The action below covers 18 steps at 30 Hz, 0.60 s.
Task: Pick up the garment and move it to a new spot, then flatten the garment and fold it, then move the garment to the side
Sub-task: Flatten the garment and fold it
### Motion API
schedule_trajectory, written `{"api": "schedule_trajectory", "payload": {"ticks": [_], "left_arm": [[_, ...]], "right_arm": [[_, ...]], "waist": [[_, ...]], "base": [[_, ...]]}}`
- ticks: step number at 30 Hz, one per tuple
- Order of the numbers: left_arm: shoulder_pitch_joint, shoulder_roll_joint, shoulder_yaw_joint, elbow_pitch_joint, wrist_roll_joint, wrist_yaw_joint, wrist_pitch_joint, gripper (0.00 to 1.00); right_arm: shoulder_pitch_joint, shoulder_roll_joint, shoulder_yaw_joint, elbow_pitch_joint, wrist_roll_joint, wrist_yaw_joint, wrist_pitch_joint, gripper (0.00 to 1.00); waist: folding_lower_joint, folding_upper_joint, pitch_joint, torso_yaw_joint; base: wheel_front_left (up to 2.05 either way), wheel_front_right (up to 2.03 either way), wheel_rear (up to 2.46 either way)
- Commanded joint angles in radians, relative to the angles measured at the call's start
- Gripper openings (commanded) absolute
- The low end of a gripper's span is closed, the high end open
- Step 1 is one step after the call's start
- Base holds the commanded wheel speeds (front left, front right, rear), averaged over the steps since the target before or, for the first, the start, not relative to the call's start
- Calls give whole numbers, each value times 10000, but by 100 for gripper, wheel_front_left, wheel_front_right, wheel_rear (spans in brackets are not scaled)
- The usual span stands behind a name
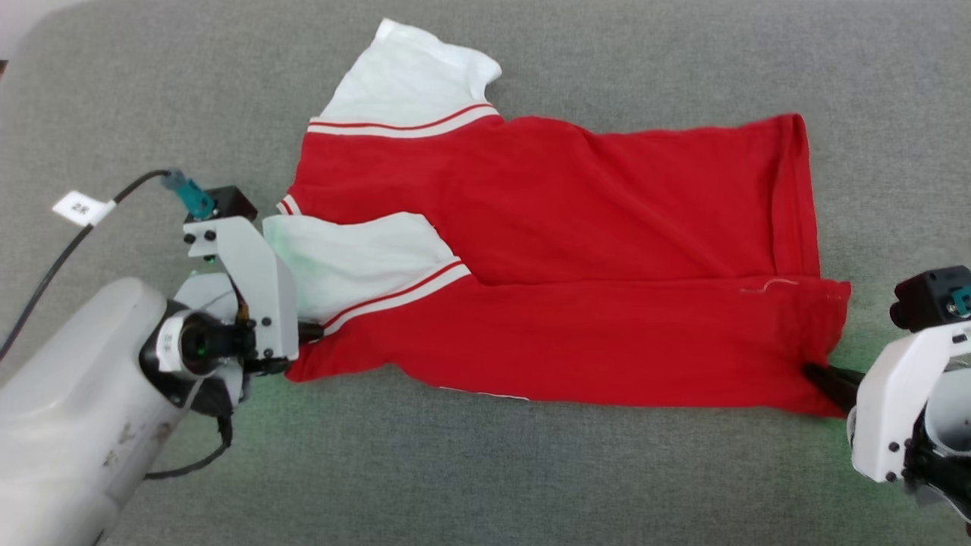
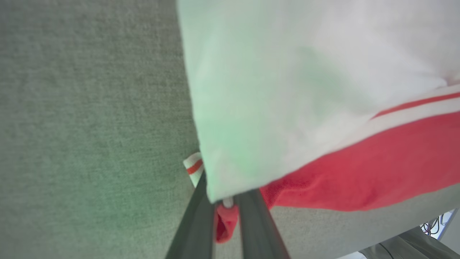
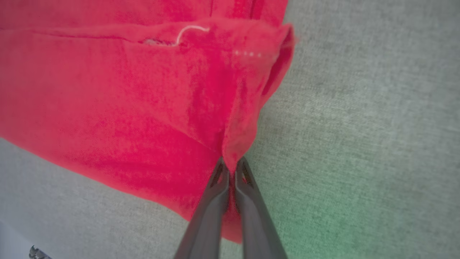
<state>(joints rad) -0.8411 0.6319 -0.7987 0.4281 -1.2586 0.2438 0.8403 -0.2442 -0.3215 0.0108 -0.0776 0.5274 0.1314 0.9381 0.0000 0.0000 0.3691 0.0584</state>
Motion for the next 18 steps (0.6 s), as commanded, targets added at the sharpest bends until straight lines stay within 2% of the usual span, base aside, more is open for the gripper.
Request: {"api": "schedule_trajectory", "payload": {"ticks": [1,8,18], "left_arm": [[554,247,-161,193,46,190,97,0],[1002,977,-158,-1025,14,592,361,0],[2314,2286,-93,-3724,-139,1544,384,0]], "right_arm": [[305,-96,-112,49,18,-15,198,0],[712,-310,-725,-624,131,-15,677,0],[1902,-161,-1438,-1499,188,-16,1432,0]], "waist": [[0,0,-111,1],[0,0,-373,57],[0,0,-661,142]], "base": [[0,0,0],[0,0,0],[0,0,0]]}}
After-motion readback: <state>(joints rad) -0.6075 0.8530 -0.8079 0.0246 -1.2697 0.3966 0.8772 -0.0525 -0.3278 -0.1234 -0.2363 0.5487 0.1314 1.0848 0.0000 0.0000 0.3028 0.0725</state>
